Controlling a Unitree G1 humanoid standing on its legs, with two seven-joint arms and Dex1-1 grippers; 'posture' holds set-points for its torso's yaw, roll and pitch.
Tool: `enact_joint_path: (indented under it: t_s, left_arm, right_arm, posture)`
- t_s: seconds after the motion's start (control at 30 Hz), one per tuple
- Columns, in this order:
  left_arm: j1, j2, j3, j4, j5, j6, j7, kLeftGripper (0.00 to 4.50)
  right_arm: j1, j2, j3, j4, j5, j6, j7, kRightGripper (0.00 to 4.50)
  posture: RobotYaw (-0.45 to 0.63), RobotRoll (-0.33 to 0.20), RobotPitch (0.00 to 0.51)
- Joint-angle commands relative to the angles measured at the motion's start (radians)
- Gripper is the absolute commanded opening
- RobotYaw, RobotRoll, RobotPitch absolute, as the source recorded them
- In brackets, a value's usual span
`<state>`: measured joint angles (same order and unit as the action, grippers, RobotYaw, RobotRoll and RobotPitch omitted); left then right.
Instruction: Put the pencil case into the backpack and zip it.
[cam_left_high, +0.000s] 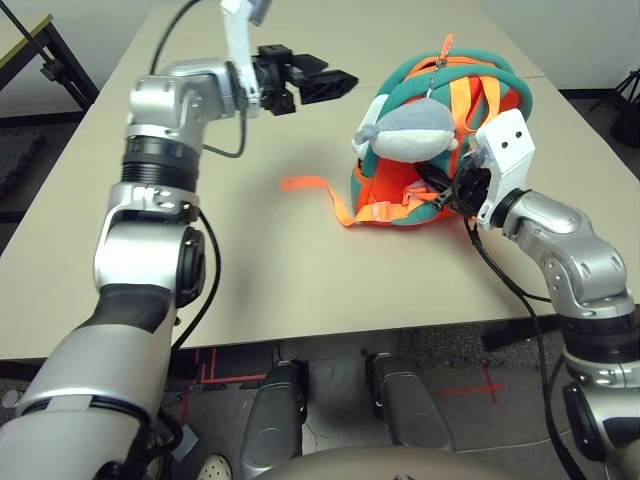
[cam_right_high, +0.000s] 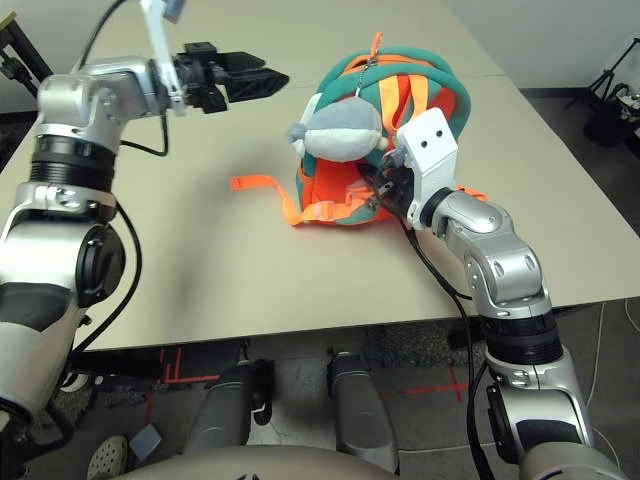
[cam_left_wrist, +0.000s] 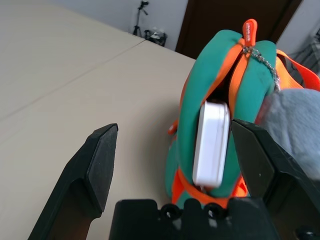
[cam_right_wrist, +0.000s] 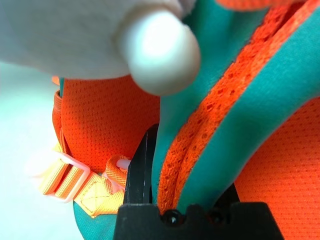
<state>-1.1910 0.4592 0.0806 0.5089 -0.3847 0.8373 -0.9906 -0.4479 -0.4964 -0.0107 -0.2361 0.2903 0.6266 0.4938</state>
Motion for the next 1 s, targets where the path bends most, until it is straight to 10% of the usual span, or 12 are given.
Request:
enact_joint_path:
  t_s: [0.03,0.2,0.53,1.0]
  left_arm:
    - [0.055,0.005,0.017,-0.088,-0.035,0.063,0.039,4.50]
    - [0.117,-0.001,-0.003,-0.170,-0.060,0.094,0.038,3.88]
    - [0.099,-0.066,-0.063,-0.099,-0.049,0.049,0.022,0.00]
    - [-0.073,-0.288,-0.123,0.429,0.098,-0.313,0.035,0.00]
  right_arm:
    - [0.001,0.003,0.022,0.027,-0.012,0.003,0.012,0.38]
    - [-0.007,0.008,0.028,0.035,-0.018,0.000,0.017,0.38]
    - [-0.004,0.012,0.023,0.031,-0.028,0.001,0.013,0.38]
    - [-0.010,0.031,0.019,0.038,-0.043,-0.005,-0.002,0.38]
  posture:
    - [-0.12,0.000,0.144]
    - [-0.12,0.000,0.147]
    - [-0.15,0.000,0.139]
    - [-0.17,0.000,0.134]
